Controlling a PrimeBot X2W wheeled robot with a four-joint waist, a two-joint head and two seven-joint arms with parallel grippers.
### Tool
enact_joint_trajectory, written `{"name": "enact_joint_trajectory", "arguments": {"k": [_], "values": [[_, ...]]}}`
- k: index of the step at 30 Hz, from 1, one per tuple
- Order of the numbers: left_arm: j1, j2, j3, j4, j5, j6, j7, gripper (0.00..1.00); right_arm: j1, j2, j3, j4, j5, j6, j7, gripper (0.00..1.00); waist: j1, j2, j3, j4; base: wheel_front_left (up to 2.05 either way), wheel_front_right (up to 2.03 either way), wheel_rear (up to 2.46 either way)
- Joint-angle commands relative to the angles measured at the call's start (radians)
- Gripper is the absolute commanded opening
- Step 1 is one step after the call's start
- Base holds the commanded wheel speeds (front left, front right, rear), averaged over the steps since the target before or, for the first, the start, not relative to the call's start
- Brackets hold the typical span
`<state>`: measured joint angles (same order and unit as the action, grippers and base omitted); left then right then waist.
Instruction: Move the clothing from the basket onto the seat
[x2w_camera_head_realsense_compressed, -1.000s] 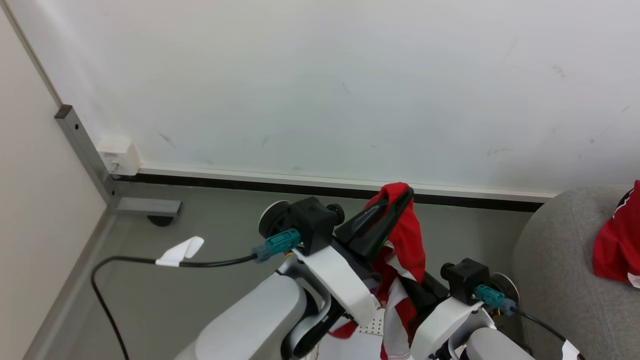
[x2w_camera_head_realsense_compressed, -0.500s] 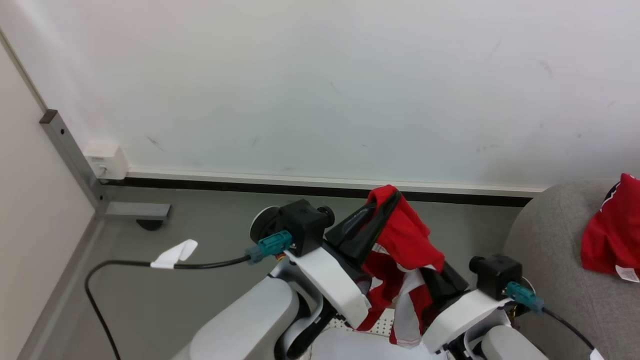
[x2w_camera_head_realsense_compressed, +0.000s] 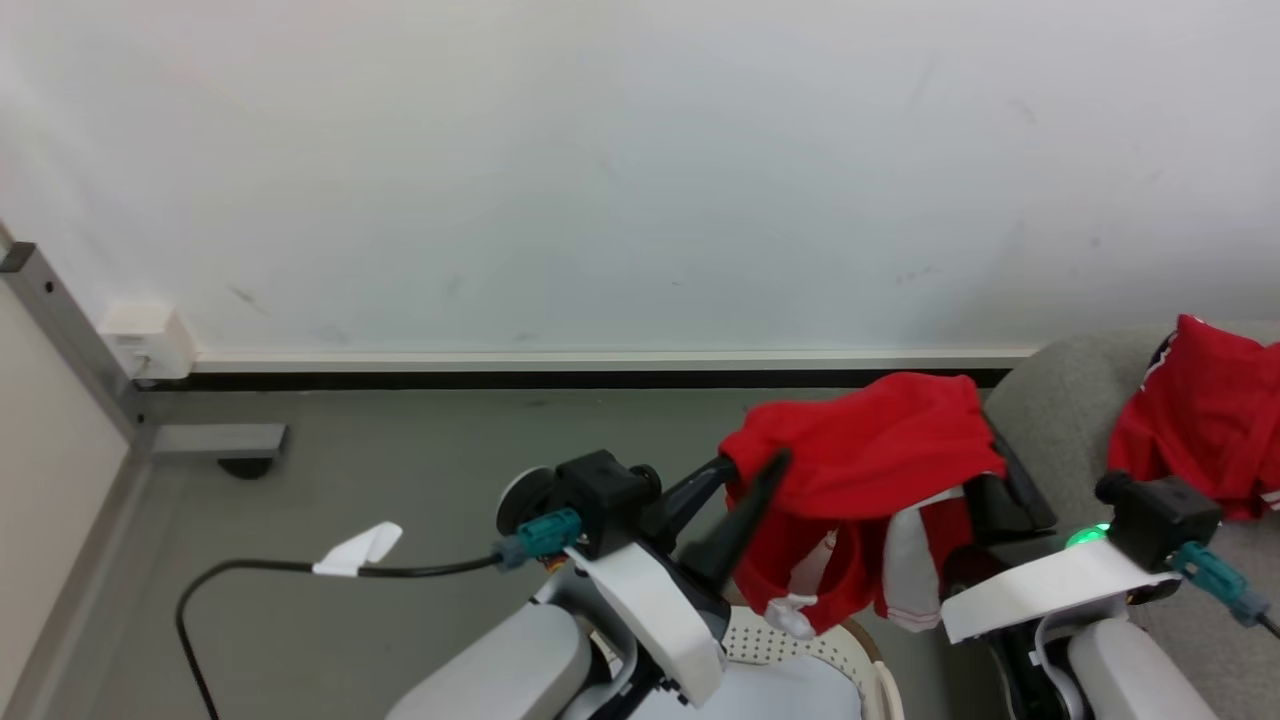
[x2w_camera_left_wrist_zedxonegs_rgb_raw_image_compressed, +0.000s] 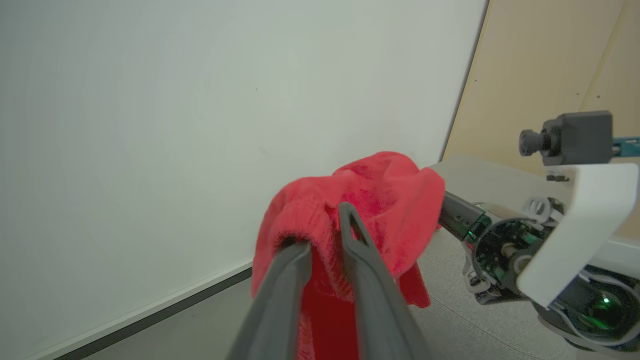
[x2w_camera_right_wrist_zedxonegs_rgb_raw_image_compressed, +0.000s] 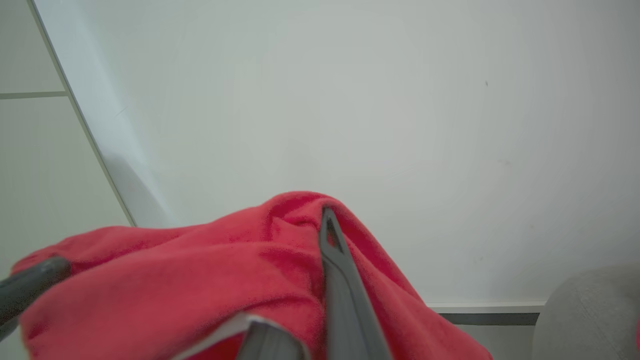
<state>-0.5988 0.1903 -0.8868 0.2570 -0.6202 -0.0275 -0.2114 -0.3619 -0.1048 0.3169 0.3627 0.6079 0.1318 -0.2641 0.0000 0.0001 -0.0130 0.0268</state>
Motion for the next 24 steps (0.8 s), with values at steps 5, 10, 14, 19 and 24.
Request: {"name": "enact_joint_trajectory", "arguments": {"k": [5,10,14,19,24], "values": [[0.025,-0.014,-0.030,-0.014,0.006,-0.019,-0.007,1.00,0.008,-0.030,-0.047,-0.049,-0.023,-0.002,0.000,0.00,0.0000,-0.0001,0.014,-0.060,0.00,0.00,0.00],[0.033,-0.023,-0.054,-0.017,0.021,-0.022,-0.011,1.00,0.010,-0.056,-0.106,-0.081,-0.030,-0.002,0.000,0.00,0.0000,-0.0001,0.024,-0.132,0.00,0.00,0.00],[0.033,-0.023,-0.058,-0.013,0.024,-0.015,-0.015,1.00,0.012,-0.076,-0.139,-0.121,-0.001,-0.002,0.000,0.00,0.0000,-0.0001,0.036,-0.198,0.00,0.00,0.00],[0.019,-0.023,-0.060,-0.004,0.029,-0.014,-0.022,1.00,0.016,-0.111,-0.185,-0.169,-0.012,-0.002,0.000,0.00,0.0000,-0.0001,0.059,-0.279,0.00,0.00,0.00],[-0.003,-0.018,-0.061,0.019,0.050,-0.009,-0.028,1.00,0.027,-0.129,-0.251,-0.204,-0.021,-0.002,0.000,0.00,0.0000,-0.0001,0.093,-0.346,0.00,0.00,0.00]]}}
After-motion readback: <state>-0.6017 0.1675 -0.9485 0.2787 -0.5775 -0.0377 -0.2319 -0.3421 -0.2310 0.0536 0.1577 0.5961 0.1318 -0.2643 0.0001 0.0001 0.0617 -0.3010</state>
